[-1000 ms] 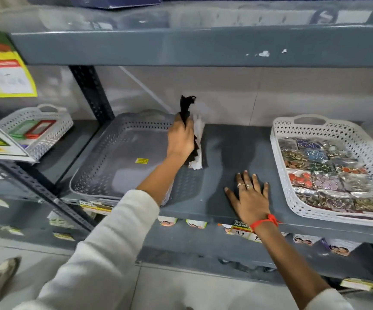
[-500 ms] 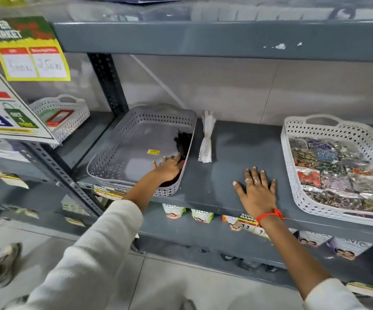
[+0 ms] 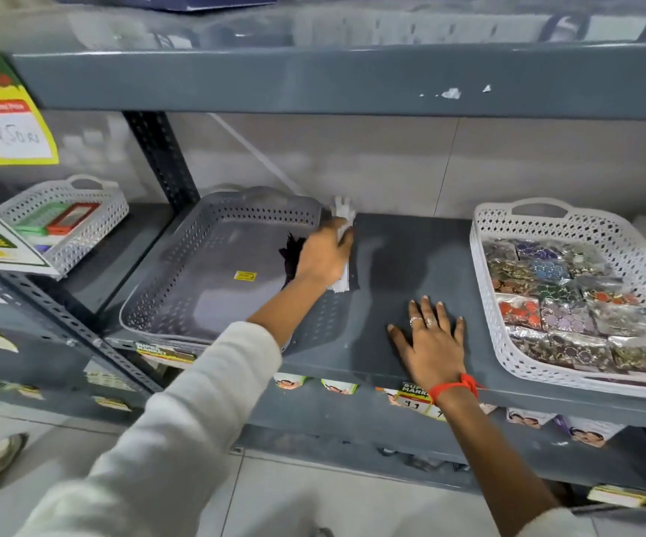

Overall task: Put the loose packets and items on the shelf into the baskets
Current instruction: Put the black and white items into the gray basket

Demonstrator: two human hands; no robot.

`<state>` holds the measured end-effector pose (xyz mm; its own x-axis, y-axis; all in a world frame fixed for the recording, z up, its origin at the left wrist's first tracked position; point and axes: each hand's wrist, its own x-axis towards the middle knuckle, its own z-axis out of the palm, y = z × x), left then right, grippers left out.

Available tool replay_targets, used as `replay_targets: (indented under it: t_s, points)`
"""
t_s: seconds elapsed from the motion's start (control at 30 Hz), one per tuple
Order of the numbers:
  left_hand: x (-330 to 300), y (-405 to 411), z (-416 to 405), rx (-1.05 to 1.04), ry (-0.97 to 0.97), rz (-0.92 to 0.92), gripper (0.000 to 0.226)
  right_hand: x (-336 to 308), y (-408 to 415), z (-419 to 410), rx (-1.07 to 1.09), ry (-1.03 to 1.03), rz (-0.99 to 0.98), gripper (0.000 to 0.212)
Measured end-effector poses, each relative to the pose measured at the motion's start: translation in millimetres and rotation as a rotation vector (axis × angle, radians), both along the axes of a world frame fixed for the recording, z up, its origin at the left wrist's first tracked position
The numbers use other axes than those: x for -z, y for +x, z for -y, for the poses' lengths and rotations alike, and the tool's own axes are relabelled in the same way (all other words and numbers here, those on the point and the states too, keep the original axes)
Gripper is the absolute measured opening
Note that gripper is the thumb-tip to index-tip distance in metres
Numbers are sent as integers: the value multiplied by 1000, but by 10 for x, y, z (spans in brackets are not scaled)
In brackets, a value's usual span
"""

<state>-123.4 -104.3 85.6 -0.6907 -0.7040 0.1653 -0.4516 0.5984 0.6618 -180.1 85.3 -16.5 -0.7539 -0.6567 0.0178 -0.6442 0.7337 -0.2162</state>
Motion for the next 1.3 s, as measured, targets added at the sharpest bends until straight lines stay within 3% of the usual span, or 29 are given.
replay_targets:
  t_s: [0.3, 0.4, 0.53, 0.73, 0.83, 0.97, 1.1, 1.2, 1.3]
  points:
    - [475, -483, 138, -40, -45, 490, 46, 57, -50, -1, 1, -69, 4, 64]
    - [537, -466, 122, -60, -142, 479, 26, 57, -37, 0, 10, -85, -2, 63]
    - [505, -407, 136, -104, -130, 398, 21, 49, -29, 13, 19, -86, -9, 62]
    - [167, -322, 27, -147, -70, 84, 26, 45, -29, 11, 32, -82, 12, 62]
    - [-107, -191, -9, -156, -149, -56, 24, 22, -10, 8, 35, -58, 17, 62]
    - [-349, 130, 112, -206, -210, -199, 38, -18, 38, 1, 38, -46, 22, 61]
    - [-277, 537, 355, -300, -233, -154, 25, -30, 71, -16, 33, -36, 25, 59]
    - [-80, 747, 456, -367, -117, -64, 15, -27, 95, -27, 41, -43, 22, 58]
    - [144, 845, 531, -398, 15, 116, 19, -19, 91, -25, 47, -42, 19, 58]
